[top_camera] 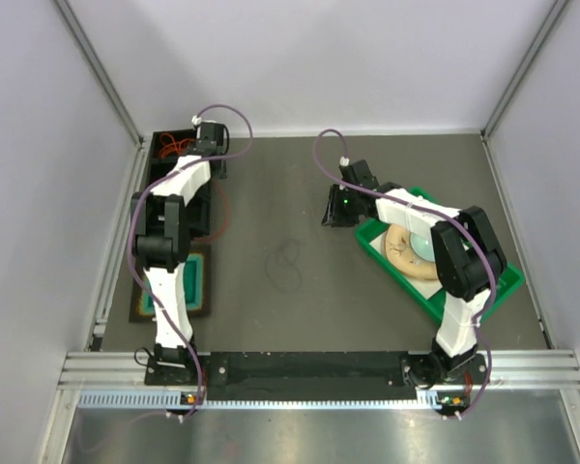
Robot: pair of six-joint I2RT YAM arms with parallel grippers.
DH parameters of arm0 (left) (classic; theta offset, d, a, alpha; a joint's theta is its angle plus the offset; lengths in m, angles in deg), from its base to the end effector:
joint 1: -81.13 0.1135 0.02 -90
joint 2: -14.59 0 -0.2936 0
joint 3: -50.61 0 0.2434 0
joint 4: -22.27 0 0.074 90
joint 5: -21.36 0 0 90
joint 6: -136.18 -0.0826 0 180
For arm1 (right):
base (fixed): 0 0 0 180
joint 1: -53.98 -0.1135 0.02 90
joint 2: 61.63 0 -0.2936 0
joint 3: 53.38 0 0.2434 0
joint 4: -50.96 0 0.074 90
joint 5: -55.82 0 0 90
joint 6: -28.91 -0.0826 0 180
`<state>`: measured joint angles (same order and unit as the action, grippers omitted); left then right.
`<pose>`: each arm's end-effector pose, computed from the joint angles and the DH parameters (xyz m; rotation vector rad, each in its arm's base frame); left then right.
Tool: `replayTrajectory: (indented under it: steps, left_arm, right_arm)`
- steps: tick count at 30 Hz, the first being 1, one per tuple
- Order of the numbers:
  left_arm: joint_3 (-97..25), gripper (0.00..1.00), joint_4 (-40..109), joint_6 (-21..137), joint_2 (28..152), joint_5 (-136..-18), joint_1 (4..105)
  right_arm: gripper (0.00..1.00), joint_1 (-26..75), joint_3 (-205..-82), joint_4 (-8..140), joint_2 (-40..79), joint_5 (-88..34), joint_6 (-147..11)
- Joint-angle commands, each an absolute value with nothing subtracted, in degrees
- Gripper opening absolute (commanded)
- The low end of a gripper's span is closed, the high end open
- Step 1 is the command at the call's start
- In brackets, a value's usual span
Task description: Untangle the cables
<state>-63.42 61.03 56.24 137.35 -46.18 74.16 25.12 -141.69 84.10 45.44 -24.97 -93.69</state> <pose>0.5210 -0.0319 0.2126 -0.2433 2.3302 0.3241 0.3725 0.2204 0.1935 0.0125 2.5784 0.6332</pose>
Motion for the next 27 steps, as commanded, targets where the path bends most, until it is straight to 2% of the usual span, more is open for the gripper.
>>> replayTrajectory:
  steps: [1, 9, 13, 18, 21, 23, 27]
  left_arm:
    - [-65.3, 0.57, 59.8, 52.7, 135.9, -39.6, 74.1]
    - [-66.4, 0.52, 59.7, 51.1, 137.5, -38.8, 74.4]
    - [-66.8, 0.42, 60.0, 51.1, 138.2, -38.9, 74.4]
    - [-67.3, 0.53, 61.1, 48.9, 138.7, -38.1, 74.4]
    - [-66.6, 0.53, 61.1, 48.3, 138.8, -37.3, 74.4]
    - [-66.1, 0.49, 61.1, 47.8, 138.9, -36.6, 74.4]
    - [-65.8, 0.29, 60.5, 47.2, 139.3, -34.2, 74.4]
  right_arm:
    - [0.32, 24.7, -144.4, 83.3, 45.9, -24.9, -93.8]
    - [0.32, 24.7, -144.6, 83.5, 45.9, -24.9, -93.7]
    - [0.32, 24.7, -144.5, 83.6, 45.9, -25.0, -93.7]
    - [0.32, 24.7, -144.5, 83.5, 45.7, -25.0, -93.7]
    - [0.32, 24.8, -144.6, 83.5, 45.7, -24.9, -93.7]
    - [0.32, 24.7, -144.6, 83.5, 45.8, -24.9, -93.8]
    - [0.32, 24.7, -144.6, 83.6, 45.7, -24.8, -93.7]
